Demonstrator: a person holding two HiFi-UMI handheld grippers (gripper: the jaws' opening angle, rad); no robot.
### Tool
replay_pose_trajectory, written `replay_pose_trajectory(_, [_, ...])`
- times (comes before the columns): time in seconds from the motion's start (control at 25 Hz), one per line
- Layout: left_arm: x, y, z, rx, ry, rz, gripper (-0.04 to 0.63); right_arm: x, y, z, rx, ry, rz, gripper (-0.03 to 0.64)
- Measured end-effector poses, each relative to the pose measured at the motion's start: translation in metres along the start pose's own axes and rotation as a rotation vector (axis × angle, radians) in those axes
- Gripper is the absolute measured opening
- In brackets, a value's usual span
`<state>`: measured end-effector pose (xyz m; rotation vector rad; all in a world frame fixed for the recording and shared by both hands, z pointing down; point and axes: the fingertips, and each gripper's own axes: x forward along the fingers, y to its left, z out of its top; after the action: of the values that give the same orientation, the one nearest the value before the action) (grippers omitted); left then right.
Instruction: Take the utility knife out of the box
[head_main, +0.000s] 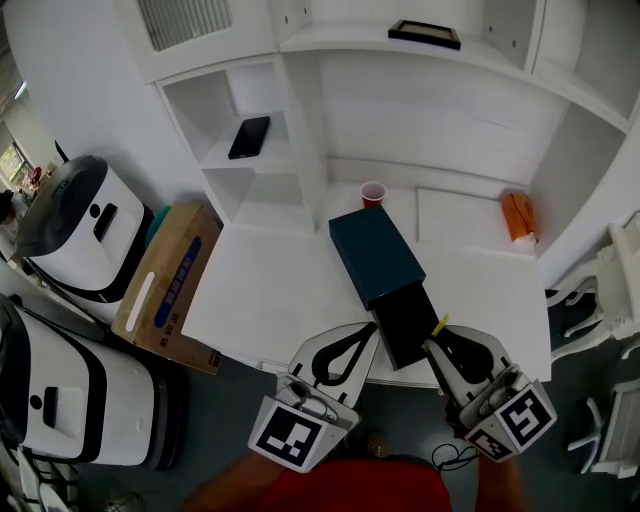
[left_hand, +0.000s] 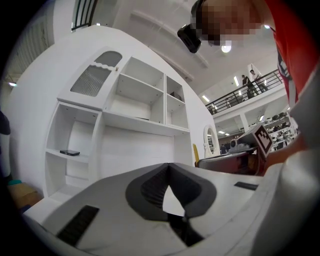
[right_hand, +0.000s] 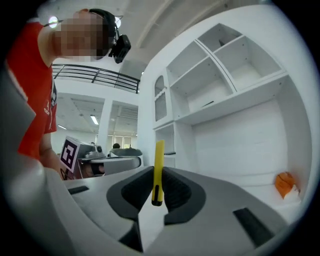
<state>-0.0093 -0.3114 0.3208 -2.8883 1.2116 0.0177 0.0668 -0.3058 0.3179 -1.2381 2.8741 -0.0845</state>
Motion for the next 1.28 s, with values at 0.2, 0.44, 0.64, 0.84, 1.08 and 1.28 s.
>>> replay_pose_trajectory(0.2, [-0.006, -0.015, 0.009, 0.005, -0.01, -0.023, 0.037, -0.015, 0.01, 0.017, -0.053, -0.08, -0.031, 0.074])
replay_pose_trajectory(0.44, [-0.012, -0.027, 0.008, 0.003, 0.0, -0.038, 0.037, -0.023, 0.021, 0.021, -0.066, -0.113, -0.046, 0.075])
replay_pose_trajectory(0.64, [-0.013, -0.031, 0.01, 0.004, 0.0, -0.041, 0.037, -0.023, 0.022, 0.023, -0.059, -0.12, -0.042, 0.074])
replay_pose_trajectory(0.84, [-0.014, -0.029, 0.011, 0.006, -0.005, -0.038, 0.037, -0.021, 0.023, 0.024, -0.057, -0.128, -0.042, 0.074])
replay_pose_trajectory(1.08, [-0.014, -0.028, 0.009, 0.001, 0.0, -0.037, 0.037, -0.018, 0.024, 0.019, -0.069, -0.115, -0.042, 0.072])
replay_pose_trajectory(1.28, [-0.014, -0.026, 0.008, -0.003, 0.003, -0.039, 0.037, -0.016, 0.024, 0.02, -0.07, -0.115, -0.043, 0.072])
